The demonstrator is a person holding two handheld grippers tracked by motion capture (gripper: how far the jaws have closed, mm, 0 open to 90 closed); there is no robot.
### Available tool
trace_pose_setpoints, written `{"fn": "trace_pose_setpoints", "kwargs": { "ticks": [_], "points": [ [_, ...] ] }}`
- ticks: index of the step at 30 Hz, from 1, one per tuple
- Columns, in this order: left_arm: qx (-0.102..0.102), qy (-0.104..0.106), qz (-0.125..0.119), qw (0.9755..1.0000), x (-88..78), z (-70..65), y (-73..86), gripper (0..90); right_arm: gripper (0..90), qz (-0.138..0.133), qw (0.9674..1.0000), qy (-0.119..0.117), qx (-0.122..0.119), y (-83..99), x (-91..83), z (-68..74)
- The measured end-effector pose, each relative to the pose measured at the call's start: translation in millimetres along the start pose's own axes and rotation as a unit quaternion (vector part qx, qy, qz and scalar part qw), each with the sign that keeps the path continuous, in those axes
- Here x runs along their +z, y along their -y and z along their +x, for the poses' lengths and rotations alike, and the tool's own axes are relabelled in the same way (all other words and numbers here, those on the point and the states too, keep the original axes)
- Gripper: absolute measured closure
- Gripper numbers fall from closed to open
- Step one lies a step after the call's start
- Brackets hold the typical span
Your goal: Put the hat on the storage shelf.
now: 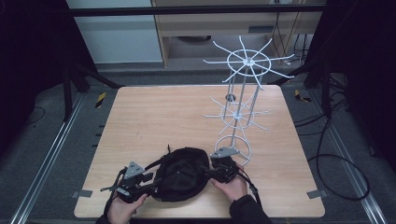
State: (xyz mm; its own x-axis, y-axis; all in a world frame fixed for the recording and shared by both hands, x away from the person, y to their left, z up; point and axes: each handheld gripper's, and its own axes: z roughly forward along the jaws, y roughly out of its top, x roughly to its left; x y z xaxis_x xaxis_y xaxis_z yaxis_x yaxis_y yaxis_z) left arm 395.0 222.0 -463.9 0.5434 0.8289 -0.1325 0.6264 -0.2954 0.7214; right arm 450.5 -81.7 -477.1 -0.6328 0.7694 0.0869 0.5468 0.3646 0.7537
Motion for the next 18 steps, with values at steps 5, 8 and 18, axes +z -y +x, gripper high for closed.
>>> {"fn": "trace_pose_setpoints", "kwargs": {
  "ticks": [5, 8, 18],
  "points": [
    [-0.012, 0.004, 0.015, 0.9998, 3.8, 1.6, 1.9, 65.7, 48.2, 0.015, 0.9999, -0.001, 0.008, 3.3, 5.5, -1.1],
    [-0.013, 0.0, 0.026, 0.9996, 6.3, 1.8, 3.0, 69.9, 51.0, 0.023, 0.9996, -0.01, 0.014, 5.5, 9.5, -1.6],
    [-0.024, -0.008, 0.033, 0.9991, 9.5, 3.4, 3.3, 73.4, 76.9, 0.026, 0.9994, -0.009, 0.023, 6.5, 9.9, 2.1]
  ]
}}
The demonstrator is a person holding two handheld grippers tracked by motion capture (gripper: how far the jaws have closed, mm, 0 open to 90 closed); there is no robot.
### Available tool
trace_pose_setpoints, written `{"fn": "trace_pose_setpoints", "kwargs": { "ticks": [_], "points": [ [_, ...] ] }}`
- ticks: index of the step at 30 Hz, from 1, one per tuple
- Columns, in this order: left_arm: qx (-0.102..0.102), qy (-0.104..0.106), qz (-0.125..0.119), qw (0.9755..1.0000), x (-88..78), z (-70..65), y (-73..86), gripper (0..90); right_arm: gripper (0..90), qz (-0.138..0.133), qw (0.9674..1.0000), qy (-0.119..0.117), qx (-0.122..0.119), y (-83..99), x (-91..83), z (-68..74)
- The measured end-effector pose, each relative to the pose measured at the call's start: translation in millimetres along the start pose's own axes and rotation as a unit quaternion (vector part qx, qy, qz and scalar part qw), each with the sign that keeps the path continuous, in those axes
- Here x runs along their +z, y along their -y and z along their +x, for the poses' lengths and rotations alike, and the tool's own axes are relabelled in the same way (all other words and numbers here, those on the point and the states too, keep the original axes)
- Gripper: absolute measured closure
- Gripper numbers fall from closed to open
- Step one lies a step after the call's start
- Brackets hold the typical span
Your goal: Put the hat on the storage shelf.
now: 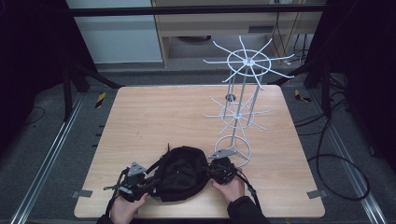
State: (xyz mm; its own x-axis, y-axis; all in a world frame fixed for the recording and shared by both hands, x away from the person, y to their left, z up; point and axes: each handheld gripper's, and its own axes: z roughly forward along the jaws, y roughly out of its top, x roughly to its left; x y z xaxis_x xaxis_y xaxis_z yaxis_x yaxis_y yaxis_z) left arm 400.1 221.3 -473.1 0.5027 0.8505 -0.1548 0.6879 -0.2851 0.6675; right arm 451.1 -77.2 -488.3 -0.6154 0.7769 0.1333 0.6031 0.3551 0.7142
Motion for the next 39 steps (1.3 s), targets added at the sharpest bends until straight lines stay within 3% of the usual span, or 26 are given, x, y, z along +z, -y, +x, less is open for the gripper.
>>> {"fn": "trace_pose_setpoints", "kwargs": {
  "ticks": [5, 8, 10, 14, 18, 22, 27, 30, 39],
  "points": [
    [0.005, -0.011, -0.01, 0.9999, 0.1, -1.5, -0.8, 75.3, 82.9, -0.063, 0.9973, -0.002, -0.037, -4.5, -14.8, 10.4],
    [-0.001, -0.017, -0.017, 0.9997, 1.4, 0.9, -3.1, 76.3, 83.4, -0.115, 0.991, -0.015, -0.068, -10.4, -29.5, 18.5],
    [-0.008, -0.018, -0.021, 0.9996, 3.1, 3.9, -5.5, 76.8, 83.5, -0.136, 0.9877, -0.027, -0.073, -13.0, -35.9, 22.4],
    [-0.02, -0.02, -0.028, 0.9992, 9.1, 8.6, -11.4, 77.6, 83.8, -0.163, 0.9804, -0.046, -0.101, -15.5, -42.4, 29.2],
    [-0.027, -0.022, -0.037, 0.9987, 13.8, 11.8, -15.9, 77.9, 83.7, -0.171, 0.9755, -0.065, -0.123, -15.8, -44.0, 34.3],
    [-0.029, -0.012, -0.039, 0.9988, 14.2, 15.1, -16.1, 77.8, 83.7, -0.154, 0.9769, -0.066, -0.133, -12.3, -41.1, 35.8],
    [-0.029, -0.003, -0.044, 0.9986, 10.3, 16.0, -16.2, 76.2, 83.9, -0.148, 0.9807, -0.042, -0.121, -9.2, -39.9, 32.5],
    [-0.037, 0.01, -0.052, 0.9979, 5.1, 16.9, -16.7, 74.1, 84.1, -0.152, 0.9814, -0.025, -0.115, -8.6, -40.7, 31.0],
    [-0.027, 0.025, -0.1, 0.9943, -29.2, 7.0, -21.4, 69.9, 84.4, -0.162, 0.981, 0.002, -0.107, -6.7, -44.6, 27.6]
  ]
}}
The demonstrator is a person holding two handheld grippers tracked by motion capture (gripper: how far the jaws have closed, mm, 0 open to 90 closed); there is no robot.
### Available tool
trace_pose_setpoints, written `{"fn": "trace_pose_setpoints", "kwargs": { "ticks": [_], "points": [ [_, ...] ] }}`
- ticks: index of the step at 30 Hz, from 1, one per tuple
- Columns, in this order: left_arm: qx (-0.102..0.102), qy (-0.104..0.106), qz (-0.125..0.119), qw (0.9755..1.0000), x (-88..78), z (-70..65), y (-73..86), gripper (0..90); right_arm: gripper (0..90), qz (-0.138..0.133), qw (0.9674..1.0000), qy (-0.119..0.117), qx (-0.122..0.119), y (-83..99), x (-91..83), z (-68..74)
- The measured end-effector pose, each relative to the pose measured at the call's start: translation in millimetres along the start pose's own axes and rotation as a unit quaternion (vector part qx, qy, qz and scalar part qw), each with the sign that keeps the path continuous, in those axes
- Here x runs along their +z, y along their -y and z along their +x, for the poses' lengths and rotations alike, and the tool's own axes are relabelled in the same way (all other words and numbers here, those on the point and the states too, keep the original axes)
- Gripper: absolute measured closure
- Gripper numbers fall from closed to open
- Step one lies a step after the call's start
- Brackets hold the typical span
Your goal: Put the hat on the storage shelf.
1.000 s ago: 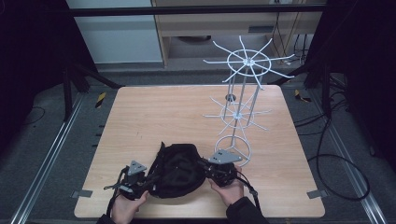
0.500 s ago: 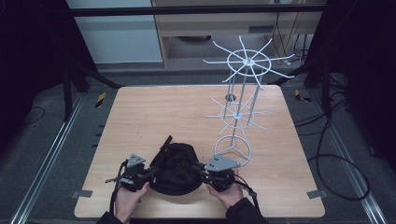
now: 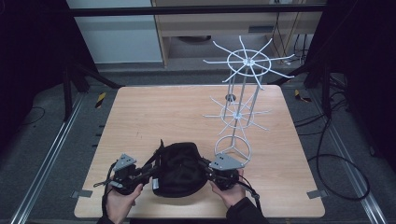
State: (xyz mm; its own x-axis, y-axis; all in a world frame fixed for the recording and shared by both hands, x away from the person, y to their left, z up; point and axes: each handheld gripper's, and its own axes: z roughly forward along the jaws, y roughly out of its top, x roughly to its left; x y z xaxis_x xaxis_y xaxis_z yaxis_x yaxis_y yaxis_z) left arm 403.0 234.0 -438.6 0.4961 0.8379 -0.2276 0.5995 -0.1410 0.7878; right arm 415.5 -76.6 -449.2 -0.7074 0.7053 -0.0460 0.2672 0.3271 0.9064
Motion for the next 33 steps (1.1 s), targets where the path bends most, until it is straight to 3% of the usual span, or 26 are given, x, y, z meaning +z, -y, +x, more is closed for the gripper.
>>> {"fn": "trace_pose_setpoints", "kwargs": {
  "ticks": [5, 13, 23, 29, 33],
  "points": [
    [0.002, 0.019, -0.011, 0.9998, -3.7, -9.9, -5.5, 67.5, 84.5, -0.001, 1.0, 0.001, -0.003, 0.9, 0.4, 0.6],
    [0.002, 0.05, -0.025, 0.9984, 15.6, -27.0, -20.5, 55.0, 84.2, 0.001, 0.9998, -0.017, -0.013, 2.4, 0.7, 4.4],
    [0.001, 0.068, -0.047, 0.9966, 36.6, -42.6, -33.7, 41.0, 84.2, 0.002, 0.999, -0.036, -0.027, 3.1, 3.3, 10.8],
    [-0.016, 0.078, -0.052, 0.9955, 41.6, -46.4, -37.7, 34.7, 84.3, 0.002, 0.998, -0.05, -0.038, 3.1, 4.4, 13.0],
    [-0.023, 0.071, -0.054, 0.9958, 42.6, -46.0, -40.4, 32.3, 84.4, 0.005, 0.9964, -0.068, -0.05, 3.7, 7.2, 17.2]
  ]
}}
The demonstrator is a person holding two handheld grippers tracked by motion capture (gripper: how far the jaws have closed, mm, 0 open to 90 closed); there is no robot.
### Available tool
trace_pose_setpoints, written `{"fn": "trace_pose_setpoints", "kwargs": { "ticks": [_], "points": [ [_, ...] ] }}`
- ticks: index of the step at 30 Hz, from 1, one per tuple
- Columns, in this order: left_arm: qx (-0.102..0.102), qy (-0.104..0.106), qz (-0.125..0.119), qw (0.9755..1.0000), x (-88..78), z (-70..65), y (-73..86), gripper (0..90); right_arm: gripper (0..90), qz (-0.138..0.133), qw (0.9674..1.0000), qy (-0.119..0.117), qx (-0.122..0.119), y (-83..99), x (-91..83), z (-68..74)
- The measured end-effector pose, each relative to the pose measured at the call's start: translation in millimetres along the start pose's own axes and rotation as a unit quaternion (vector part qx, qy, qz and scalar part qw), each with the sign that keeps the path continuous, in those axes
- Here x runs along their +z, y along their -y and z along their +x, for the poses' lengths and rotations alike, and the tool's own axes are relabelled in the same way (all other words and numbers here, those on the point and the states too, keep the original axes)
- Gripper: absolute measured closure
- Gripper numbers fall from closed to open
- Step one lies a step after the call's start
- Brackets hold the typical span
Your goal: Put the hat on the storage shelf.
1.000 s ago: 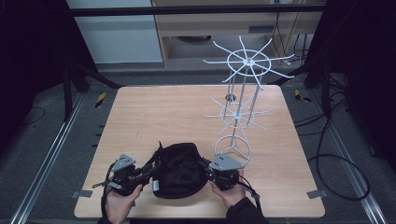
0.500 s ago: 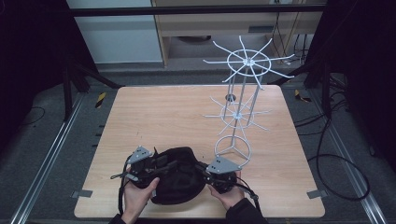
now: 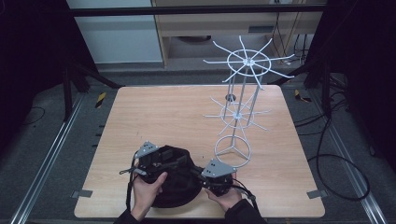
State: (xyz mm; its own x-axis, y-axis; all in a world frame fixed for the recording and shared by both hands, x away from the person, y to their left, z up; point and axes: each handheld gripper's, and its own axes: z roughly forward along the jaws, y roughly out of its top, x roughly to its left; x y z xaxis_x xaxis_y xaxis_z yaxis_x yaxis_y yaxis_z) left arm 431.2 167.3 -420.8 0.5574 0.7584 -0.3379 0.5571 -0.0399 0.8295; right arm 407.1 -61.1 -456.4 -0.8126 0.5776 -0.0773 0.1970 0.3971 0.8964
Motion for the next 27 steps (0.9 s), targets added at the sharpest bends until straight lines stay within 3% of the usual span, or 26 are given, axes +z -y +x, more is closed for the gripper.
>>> {"fn": "trace_pose_setpoints", "kwargs": {
  "ticks": [6, 13, 16, 19, 23, 27],
  "points": [
    [-0.006, -0.025, 0.015, 0.9996, 7.6, -1.6, 1.5, 32.0, 84.4, 0.01, 0.9996, -0.021, -0.018, 0.9, 5.8, 5.9],
    [0.012, -0.05, 0.036, 0.998, 18.7, -5.1, 5.0, 34.5, 84.3, 0.011, 0.9987, -0.045, -0.019, 1.9, 7.9, 9.0],
    [0.001, -0.035, 0.05, 0.9981, 19.5, -2.0, 5.3, 41.5, 84.2, 0.016, 0.9985, -0.05, -0.015, 2.7, 8.5, 8.8],
    [-0.015, -0.015, 0.057, 0.9981, 19.7, -1.0, 6.0, 57.3, 83.7, 0.019, 0.9986, -0.049, -0.009, 4.0, 11.1, 9.3],
    [-0.007, -0.006, 0.063, 0.998, 20.2, -3.6, 8.1, 73.3, 82.0, 0.025, 0.9986, -0.048, -0.004, 6.2, 14.1, 10.7],
    [-0.002, 0.007, 0.055, 0.9985, 17.3, -6.2, 8.4, 81.6, 78.1, 0.022, 0.9985, -0.05, 0.003, 6.1, 13.3, 10.2]
  ]
}}
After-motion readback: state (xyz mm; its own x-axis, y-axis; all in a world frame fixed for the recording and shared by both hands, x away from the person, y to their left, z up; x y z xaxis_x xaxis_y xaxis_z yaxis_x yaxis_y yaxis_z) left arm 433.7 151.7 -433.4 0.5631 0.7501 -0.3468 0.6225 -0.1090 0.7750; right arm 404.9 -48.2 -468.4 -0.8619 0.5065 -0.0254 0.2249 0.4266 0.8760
